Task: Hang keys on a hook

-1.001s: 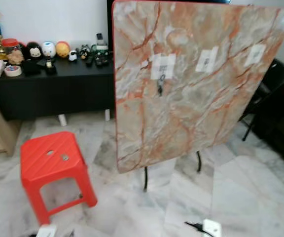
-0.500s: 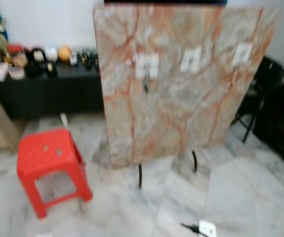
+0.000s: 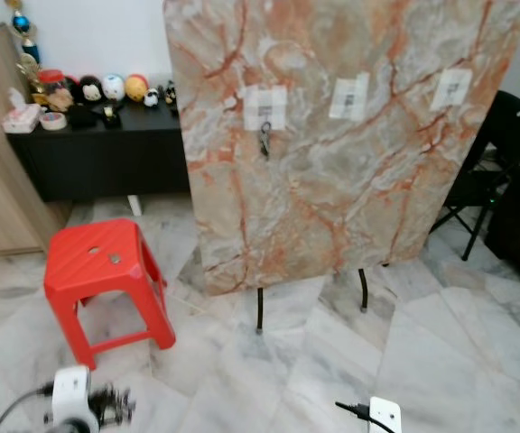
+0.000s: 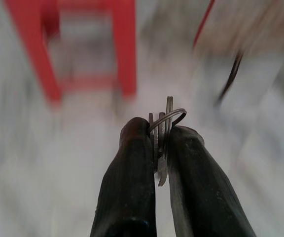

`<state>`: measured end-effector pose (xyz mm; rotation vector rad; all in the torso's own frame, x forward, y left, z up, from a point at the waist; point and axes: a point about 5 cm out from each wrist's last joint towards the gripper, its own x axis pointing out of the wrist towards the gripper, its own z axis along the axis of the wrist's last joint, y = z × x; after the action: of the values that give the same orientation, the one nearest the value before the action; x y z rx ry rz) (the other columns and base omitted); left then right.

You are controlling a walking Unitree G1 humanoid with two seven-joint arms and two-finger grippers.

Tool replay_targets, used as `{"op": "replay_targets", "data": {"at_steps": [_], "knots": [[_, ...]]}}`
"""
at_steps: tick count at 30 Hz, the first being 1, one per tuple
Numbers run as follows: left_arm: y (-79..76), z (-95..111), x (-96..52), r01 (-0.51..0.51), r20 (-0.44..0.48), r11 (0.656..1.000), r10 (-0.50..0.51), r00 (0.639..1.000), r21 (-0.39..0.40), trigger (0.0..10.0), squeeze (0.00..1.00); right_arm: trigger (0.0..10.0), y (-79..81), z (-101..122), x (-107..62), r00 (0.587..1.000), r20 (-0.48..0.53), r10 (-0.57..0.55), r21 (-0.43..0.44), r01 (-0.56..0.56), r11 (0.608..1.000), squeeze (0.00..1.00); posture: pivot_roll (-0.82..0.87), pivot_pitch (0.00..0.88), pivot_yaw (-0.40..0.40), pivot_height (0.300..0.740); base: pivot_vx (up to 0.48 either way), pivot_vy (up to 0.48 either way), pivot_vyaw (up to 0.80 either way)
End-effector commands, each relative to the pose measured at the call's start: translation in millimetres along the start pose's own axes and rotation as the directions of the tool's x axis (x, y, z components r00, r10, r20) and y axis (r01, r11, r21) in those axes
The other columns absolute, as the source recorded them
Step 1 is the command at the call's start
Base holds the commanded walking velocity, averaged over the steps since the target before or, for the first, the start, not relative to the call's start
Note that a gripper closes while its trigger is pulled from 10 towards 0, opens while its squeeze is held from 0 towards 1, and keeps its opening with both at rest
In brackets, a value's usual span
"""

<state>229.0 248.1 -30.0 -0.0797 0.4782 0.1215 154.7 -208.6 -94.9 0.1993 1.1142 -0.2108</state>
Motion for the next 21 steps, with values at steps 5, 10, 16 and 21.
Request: {"op": "replay_targets", "data": {"at_steps": [5, 10, 16, 21], "knots": [[-44.0, 67, 4.4, 0.167, 0.342, 0.981, -0.19, 0.92, 0.097, 10.0, 0.0, 10.0, -3.7, 3, -0.4, 1.0, 0.009, -0.004, -0.008, 0.004, 1.0, 0.0, 0.14, 0.0, -0.083, 0.74, 0.0, 0.0, 0.0], [-51.7, 79, -2.2, 0.146, 0.399, 0.982, -0.181, 0.899, 0.116, 10.0, 0.0, 10.0, -4.8, 4, -0.5, 1.0, 0.019, -0.008, -0.01, 0.008, 1.0, 0.0, 0.14, 0.0, -0.087, 0.74, 0.0, 0.0, 0.0], [-66.0, 105, -19.5, 0.192, 0.477, 0.961, -0.267, 0.837, 0.202, 10.0, 0.0, 10.0, -6.3, 5, -0.7, 1.0, 0.017, -0.013, -0.017, 0.014, 1.0, 0.0, 0.13, 0.0, -0.094, 0.74, 0.0, 0.0, 0.0], [-74.0, 109, -31.4, 0.259, 0.464, 0.919, -0.377, 0.802, 0.299, 10.0, 0.0, 10.0, -7.1, 5, -0.7, 1.0, 0.016, -0.017, -0.02, 0.017, 1.0, 0.0, 0.14, 0.0, -0.103, 0.74, 0.0, 0.0, 0.0]]}}
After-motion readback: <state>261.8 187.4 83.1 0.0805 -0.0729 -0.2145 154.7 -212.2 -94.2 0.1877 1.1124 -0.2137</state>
